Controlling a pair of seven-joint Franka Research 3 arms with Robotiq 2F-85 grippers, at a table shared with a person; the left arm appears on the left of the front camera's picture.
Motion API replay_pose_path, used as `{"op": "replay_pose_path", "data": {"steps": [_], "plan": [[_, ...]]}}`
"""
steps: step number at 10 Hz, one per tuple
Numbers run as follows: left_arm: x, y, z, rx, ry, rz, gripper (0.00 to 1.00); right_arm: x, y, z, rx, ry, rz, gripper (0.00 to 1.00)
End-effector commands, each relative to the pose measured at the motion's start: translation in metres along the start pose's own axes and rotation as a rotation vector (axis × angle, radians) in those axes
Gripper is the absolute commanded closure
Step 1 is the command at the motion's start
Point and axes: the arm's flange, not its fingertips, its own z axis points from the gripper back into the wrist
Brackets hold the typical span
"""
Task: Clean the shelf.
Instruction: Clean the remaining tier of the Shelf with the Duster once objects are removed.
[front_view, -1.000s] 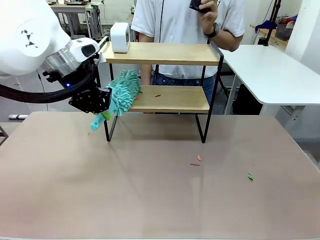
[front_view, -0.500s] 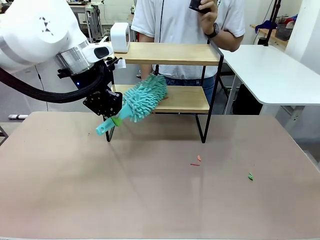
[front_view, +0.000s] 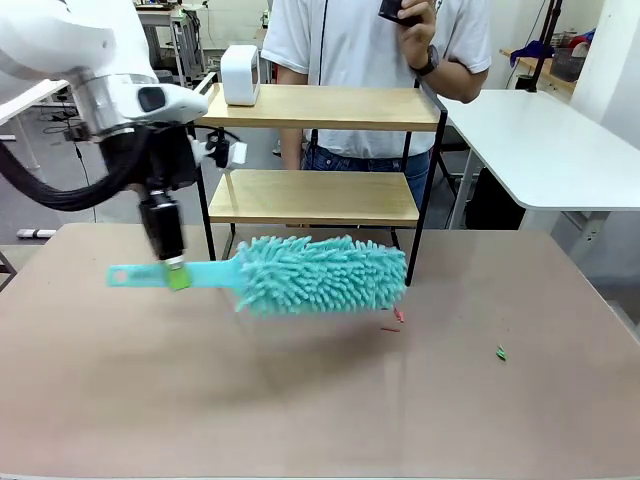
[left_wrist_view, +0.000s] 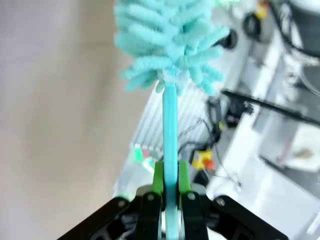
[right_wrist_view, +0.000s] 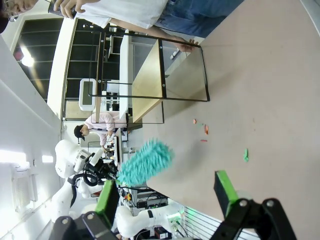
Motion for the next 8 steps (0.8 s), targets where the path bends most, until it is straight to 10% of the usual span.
{"op": "replay_pose_path", "data": {"steps": [1, 5, 8], "plan": [[-0.014, 0.006, 0.026, -0.061, 0.006, -0.122, 0.88, 0.001, 0.000, -0.001, 0.022, -0.015, 0.027, 0.00], [-0.109, -0.047, 0.043, -0.025, -0.275, -0.304, 0.88, 0.001, 0.000, -0.001, 0.022, -0.015, 0.027, 0.00], [-0.246, -0.077, 0.043, 0.123, -0.738, -0.207, 0.88, 0.001, 0.000, -0.001, 0.022, -0.015, 0.027, 0.00]]}}
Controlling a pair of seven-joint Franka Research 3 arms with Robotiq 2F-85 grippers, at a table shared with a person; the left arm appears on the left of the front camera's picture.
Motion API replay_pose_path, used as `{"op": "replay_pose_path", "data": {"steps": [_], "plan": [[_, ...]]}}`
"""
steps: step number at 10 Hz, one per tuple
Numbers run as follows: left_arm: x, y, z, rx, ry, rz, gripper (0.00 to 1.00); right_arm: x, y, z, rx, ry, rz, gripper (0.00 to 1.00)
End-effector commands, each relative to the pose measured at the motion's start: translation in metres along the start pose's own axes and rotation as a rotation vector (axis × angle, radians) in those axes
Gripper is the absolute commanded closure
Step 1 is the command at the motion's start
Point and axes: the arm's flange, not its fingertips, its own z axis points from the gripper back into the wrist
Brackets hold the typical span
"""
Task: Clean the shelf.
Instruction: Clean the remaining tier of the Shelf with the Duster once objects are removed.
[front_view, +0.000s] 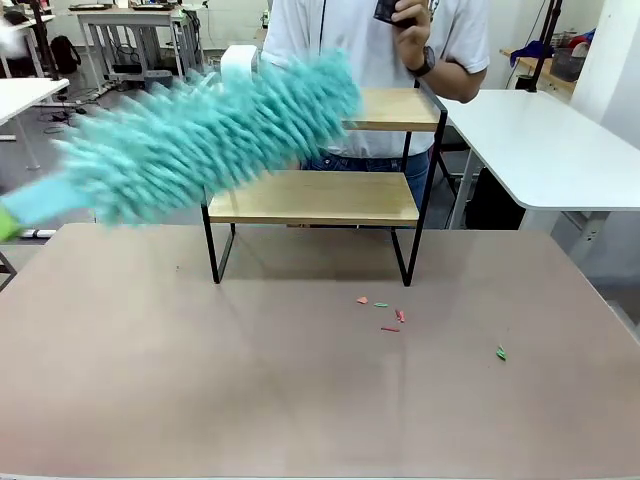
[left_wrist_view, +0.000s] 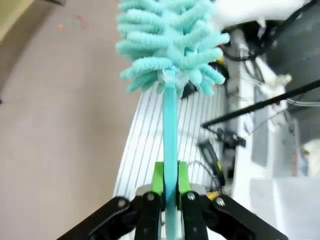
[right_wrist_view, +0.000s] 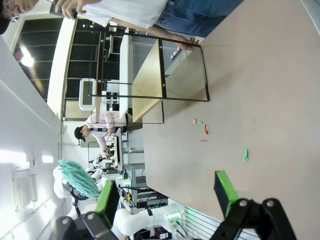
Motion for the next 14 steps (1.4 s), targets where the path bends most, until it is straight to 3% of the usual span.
{"op": "replay_pose_path", "data": {"steps": [1, 2, 5, 7, 9, 10, 11, 14], "plan": [[-0.065, -0.016, 0.019, 0.132, -0.284, 0.074, 0.88, 0.001, 0.001, -0.001, 0.022, -0.015, 0.027, 0.00], [-0.083, -0.012, 0.029, 0.186, -0.440, 0.205, 0.88, 0.001, 0.001, -0.001, 0.022, -0.015, 0.027, 0.00], [-0.102, 0.029, 0.051, 0.223, -0.771, 0.663, 0.88, 0.001, 0.001, -0.001, 0.022, -0.015, 0.027, 0.00], [-0.116, 0.059, 0.066, 0.215, -0.802, 0.889, 0.88, 0.001, 0.001, -0.001, 0.022, -0.015, 0.027, 0.00], [-0.106, 0.093, 0.062, 0.228, -0.662, 1.119, 0.88, 0.001, 0.001, -0.001, 0.022, -0.015, 0.027, 0.00], [-0.096, 0.109, 0.055, 0.197, -0.488, 1.182, 0.88, 0.001, 0.001, -0.001, 0.022, -0.015, 0.027, 0.00], [-0.125, 0.088, 0.061, 0.252, -0.716, 1.028, 0.88, 0.001, 0.001, -0.001, 0.022, -0.015, 0.027, 0.00], [-0.125, 0.088, 0.061, 0.252, -0.716, 1.028, 0.88, 0.001, 0.001, -0.001, 0.022, -0.015, 0.027, 0.00]]}}
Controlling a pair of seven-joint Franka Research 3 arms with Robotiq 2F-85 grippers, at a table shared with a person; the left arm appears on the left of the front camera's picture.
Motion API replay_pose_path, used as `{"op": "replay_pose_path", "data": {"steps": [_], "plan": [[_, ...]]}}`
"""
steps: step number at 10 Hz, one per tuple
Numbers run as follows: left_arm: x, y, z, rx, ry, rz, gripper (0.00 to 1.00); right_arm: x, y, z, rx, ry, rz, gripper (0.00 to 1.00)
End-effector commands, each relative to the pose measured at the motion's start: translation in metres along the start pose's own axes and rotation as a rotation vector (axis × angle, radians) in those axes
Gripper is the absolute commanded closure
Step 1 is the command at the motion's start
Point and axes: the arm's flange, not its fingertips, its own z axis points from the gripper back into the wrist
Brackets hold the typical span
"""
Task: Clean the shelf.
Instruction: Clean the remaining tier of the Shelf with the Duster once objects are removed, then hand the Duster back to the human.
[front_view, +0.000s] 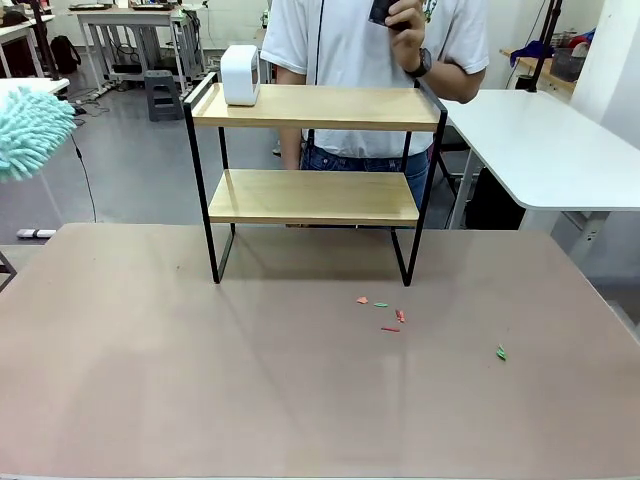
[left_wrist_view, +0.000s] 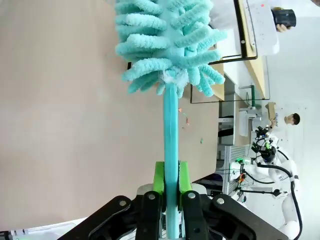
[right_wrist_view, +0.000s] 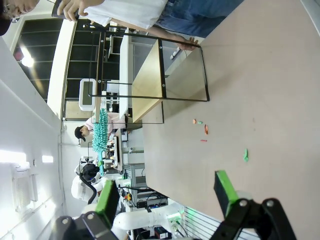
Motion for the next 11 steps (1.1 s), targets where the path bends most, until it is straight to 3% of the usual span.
{"op": "replay_pose_path", "data": {"steps": [1, 11], "plan": [[-0.0049, 0.0022, -0.0026, -0.015, -0.014, -0.028, 0.88, 0.0012, 0.0004, -0.0014, 0.023, -0.015, 0.027, 0.00], [-0.0049, 0.0022, -0.0026, -0.015, -0.014, -0.028, 0.88, 0.0012, 0.0004, -0.0014, 0.023, -0.015, 0.027, 0.00]]}}
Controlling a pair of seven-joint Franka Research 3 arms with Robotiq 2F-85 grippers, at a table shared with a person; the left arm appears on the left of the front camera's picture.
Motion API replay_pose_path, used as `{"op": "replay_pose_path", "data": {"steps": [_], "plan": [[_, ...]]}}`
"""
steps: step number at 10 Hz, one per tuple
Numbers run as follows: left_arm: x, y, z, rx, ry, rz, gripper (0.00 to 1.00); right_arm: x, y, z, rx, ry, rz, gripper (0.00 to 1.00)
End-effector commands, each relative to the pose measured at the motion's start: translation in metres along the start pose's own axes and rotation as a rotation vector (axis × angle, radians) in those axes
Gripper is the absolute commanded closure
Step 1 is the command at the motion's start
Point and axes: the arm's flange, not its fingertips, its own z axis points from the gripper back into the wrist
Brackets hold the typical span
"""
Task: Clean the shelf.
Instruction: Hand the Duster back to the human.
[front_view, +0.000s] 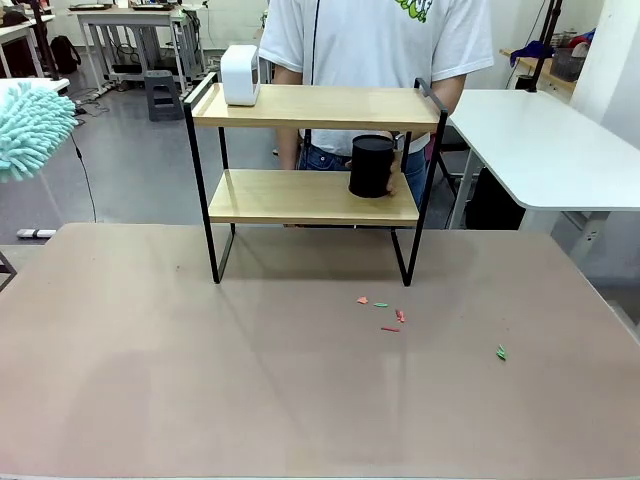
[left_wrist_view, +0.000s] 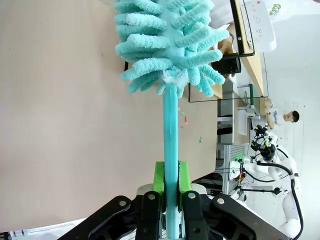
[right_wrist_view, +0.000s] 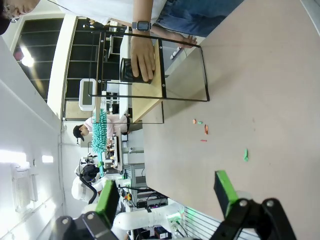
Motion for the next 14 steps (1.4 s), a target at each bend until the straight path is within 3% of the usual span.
{"op": "replay_pose_path", "data": {"steps": [1, 3, 5, 7, 9, 10, 11, 13, 14], "plan": [[-0.001, 0.003, -0.001, -0.006, -0.016, -0.020, 0.88, 0.001, 0.000, -0.001, 0.023, -0.015, 0.027, 0.00], [0.000, 0.000, 0.000, 0.000, 0.000, 0.000, 0.88, 0.000, 0.000, 0.000, 0.000, 0.000, 0.000, 0.00], [-0.018, -0.057, 0.022, -0.276, 0.112, -0.220, 0.88, 0.026, 0.078, -0.039, 0.028, 0.023, 0.179, 0.00], [-0.040, -0.090, 0.035, -0.388, 0.234, -0.398, 0.88, 0.034, 0.136, -0.091, 0.077, 0.070, 0.279, 0.00], [-0.058, -0.104, 0.018, -0.455, 0.597, -0.535, 0.88, 0.015, 0.149, -0.135, 0.100, 0.088, 0.325, 0.00], [-0.071, -0.105, 0.003, -0.407, 0.781, -0.644, 0.88, -0.005, 0.141, -0.134, 0.102, 0.139, 0.357, 0.00], [-0.070, -0.117, 0.024, -0.423, 0.443, -0.479, 0.88, 0.018, 0.164, -0.128, 0.082, 0.116, 0.321, 0.00], [-0.070, -0.117, 0.024, -0.423, 0.443, -0.479, 0.88, 0.018, 0.164, -0.128, 0.082, 0.116, 0.321, 0.00], [-0.076, -0.112, 0.012, -0.438, 0.578, -0.498, 0.88, 0.010, 0.159, -0.137, 0.082, 0.136, 0.326, 0.00]]}}
